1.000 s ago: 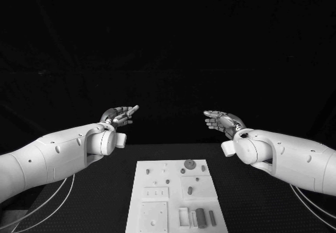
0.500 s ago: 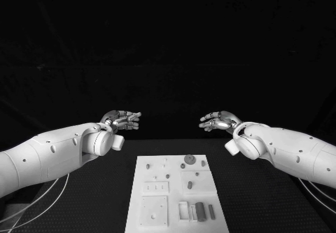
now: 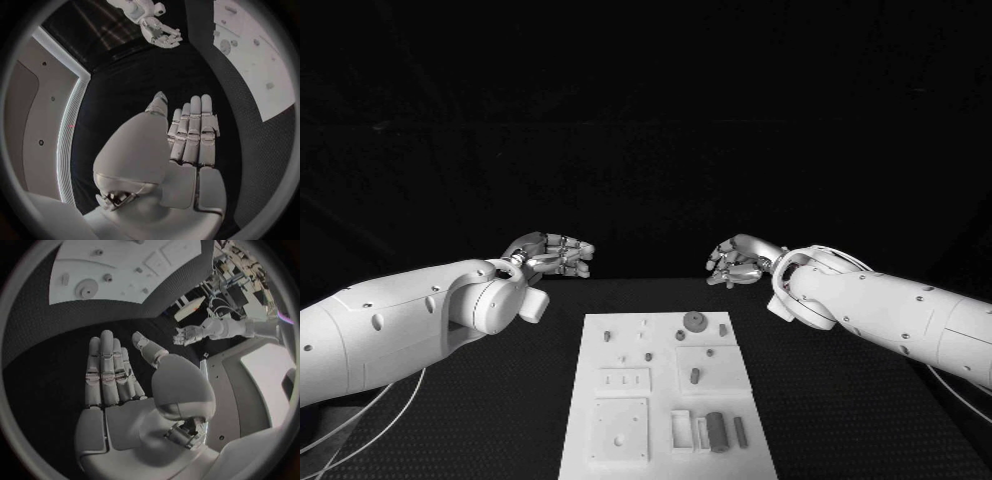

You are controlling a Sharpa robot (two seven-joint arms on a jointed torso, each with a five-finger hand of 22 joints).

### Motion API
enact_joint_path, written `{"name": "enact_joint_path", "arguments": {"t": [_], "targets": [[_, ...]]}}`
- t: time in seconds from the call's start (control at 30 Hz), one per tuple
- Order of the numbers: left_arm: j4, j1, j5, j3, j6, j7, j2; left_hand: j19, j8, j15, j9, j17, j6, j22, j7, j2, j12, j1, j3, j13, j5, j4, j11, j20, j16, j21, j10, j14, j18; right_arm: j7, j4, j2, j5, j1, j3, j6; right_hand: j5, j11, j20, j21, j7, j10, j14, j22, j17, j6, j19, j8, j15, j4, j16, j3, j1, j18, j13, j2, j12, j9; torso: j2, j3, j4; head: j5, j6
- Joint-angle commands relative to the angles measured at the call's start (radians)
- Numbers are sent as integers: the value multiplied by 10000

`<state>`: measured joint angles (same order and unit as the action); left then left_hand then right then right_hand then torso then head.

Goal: Assemble the parts on the task board

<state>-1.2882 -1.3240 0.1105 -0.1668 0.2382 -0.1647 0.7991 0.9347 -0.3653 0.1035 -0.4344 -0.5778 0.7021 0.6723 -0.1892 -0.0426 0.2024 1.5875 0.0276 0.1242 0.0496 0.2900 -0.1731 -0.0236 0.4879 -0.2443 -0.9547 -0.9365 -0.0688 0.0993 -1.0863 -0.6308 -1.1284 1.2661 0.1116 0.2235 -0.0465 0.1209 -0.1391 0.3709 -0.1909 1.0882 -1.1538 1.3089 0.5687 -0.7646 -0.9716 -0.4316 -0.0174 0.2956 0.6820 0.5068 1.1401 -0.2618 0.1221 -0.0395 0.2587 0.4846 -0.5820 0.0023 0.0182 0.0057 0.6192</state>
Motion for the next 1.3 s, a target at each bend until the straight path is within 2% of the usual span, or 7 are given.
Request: {"name": "enact_joint_path", "arguments": {"t": [0.03, 0.13, 0.23, 0.37, 0.57, 0.77, 1.3], "targets": [[-365, -26, 441, 23, -442, -244, 154, 100, 47, -8, 29, -61, 62, -12, 4, -36, -95, 106, -11, -26, 41, -6, 40, 24, -46, 36, 41, -107, -90, -416, -136, 41, -2869, -3, -9, 76, -33, -162, 356, 374, 76, 286, -628, 158, 363, -218, -783, -10, 204, -14, 551, -134, 133, 0, 23, -21, 31, 18, -258, 15, 122, -76, -59], [-669, -38, 442, 28, -371, -252, 312, 146, 78, -19, 60, -141, 81, -13, 15, -62, -167, 123, -37, -50, 39, -3, 28, 63, -70, 43, 80, -139, -57, -717, -282, 92, -3791, -5, -10, -27, 1, -314, 859, 1150, 160, 563, -1670, 288, 1071, -486, -1944, 48, 427, -22, 1746, -336, 274, 0, 40, -112, -38, 3, -400, 18, 180, -104, -116], [-881, -49, 444, 29, -350, -259, 420, 180, 104, -29, 84, -202, 88, -13, 21, -76, -228, 124, -57, -71, 37, 0, 16, 93, -91, 49, 118, -163, -32, -952, -384, 140, -4588, -23, -11, -188, -46, -357, 1261, 1864, 211, 699, -2148, 286, 1736, -643, -2601, 145, 518, -33, 2848, -452, 421, 0, 26, -135, -155, -41, -518, 19, 225, -119, -148], [-1112, -98, 458, 35, -319, -278, 559, 204, 133, -36, 108, -257, 83, -15, 19, -86, -284, 110, -76, -92, 36, 3, 3, 119, -113, 58, 155, -181, -8, -1191, -480, 190, -5242, -77, -12, -189, -43, -354, 1610, 2976, 217, 784, -1923, 287, 2635, -779, -2767, 445, 448, -1, 4328, -424, 542, 0, -69, -70, -525, -201, -693, 19, 298, -184, -186], [-1377, -167, 465, 67, -265, -319, 707, 231, 158, -43, 132, -317, 87, -16, 17, -102, -342, 83, -96, -113, 36, 5, -14, 148, -142, 68, 188, -199, 18, -1433, -506, 313, -5912, -206, -12, -505, -46, -268, 1714, 3656, 205, 773, -1722, 259, 2839, -872, -2629, 670, 374, -19, 4973, -260, 551, 0, -182, -21, -913, -339, -940, 4, 368, -220, -194], [-1494, -188, 465, 83, -242, -306, 767, 254, 173, -51, 146, -359, 92, -14, 14, -111, -374, 62, -106, -124, 35, 7, -24, 167, -157, 71, 198, -222, 34, -1568, -484, 432, -6158, -361, -13, -364, -40, -122, 1717, 3835, 153, 522, -1634, 235, 2797, -808, -2517, 833, 227, -20, 5153, -138, 540, 0, -355, -23, -1258, -452, -1126, -3, 407, -237, -191], [-1513, -188, 465, 84, -217, -274, 729, 296, 191, -70, 183, -512, 173, -13, -37, -108, -482, -74, -132, -161, 36, 8, -140, 227, -237, 103, 226, -261, 91, -1497, -535, 624, -6196, -583, -13, -247, -40, 50, 1673, 3916, 106, 266, -1531, 202, 2643, -774, -2389, 969, 59, -30, 5297, -73, 407, 0, -528, -201, -1622, -581, -1422, -38, 481, -332, -216]]}}
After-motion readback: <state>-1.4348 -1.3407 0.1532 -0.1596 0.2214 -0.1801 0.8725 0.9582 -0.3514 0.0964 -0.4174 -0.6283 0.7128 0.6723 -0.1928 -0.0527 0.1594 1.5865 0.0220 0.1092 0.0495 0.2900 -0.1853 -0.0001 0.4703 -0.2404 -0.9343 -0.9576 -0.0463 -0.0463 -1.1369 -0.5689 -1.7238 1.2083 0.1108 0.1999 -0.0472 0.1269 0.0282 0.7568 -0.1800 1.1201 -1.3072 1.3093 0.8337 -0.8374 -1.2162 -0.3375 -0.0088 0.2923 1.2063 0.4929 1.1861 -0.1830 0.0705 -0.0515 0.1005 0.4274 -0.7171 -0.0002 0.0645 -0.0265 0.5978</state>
